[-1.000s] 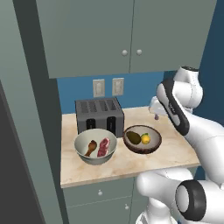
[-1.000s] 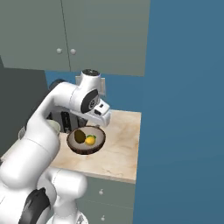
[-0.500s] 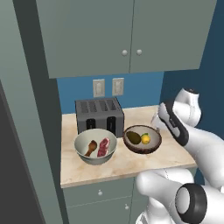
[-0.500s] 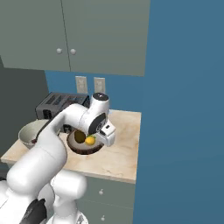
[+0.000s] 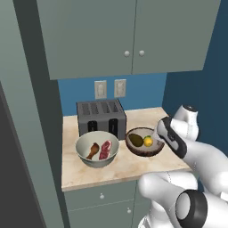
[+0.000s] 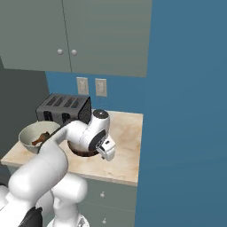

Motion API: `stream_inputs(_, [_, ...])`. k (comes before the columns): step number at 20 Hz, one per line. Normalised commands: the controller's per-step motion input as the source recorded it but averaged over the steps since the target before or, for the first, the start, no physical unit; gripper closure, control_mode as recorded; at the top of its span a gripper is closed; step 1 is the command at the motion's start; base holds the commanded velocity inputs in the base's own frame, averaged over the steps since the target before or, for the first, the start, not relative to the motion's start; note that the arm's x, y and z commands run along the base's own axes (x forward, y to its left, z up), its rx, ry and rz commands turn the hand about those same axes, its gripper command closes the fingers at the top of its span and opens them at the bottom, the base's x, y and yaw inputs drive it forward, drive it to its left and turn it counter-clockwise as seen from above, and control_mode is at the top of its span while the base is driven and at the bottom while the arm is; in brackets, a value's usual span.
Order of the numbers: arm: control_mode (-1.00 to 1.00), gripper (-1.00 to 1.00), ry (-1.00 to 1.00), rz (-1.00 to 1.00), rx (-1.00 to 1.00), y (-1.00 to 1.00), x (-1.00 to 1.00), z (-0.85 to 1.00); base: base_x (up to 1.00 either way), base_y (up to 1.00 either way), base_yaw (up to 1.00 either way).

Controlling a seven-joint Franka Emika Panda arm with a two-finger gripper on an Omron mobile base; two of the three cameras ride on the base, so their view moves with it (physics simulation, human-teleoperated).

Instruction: Place the bowl with the avocado and lemon on the top shelf of the fridge. Place the bowl with the chicken drumstick and steak on the second highest shelf of the fridge.

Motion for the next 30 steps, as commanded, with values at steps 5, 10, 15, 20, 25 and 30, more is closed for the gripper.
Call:
stream_inputs(5, [-1.0, -1.0, 0.01, -0.09, 0.0, 0.0, 0.23, -0.24, 0.0, 0.0, 0.0])
stream_inputs(10, [-1.0, -1.0, 0.02, -0.05, 0.0, 0.0, 0.28, -0.03, 0.0, 0.0, 0.0])
stream_inputs(15, [-1.0, -1.0, 0.03, -0.02, 0.0, 0.0, 0.24, 0.0, 0.0, 0.0, 0.0])
stream_inputs(20, [-1.0, -1.0, 0.01, 0.0, 0.0, 0.0, 0.13, -0.26, 0.0, 0.0, 0.0])
stream_inputs(25, [-1.0, 1.0, 0.0, 0.0, 0.0, 0.05, 0.17, -0.22, 0.0, 0.0, 0.0])
stream_inputs(30, [-1.0, 1.0, 0.0, 0.0, 0.0, 0.05, 0.03, -0.03, 0.0, 0.0, 0.0])
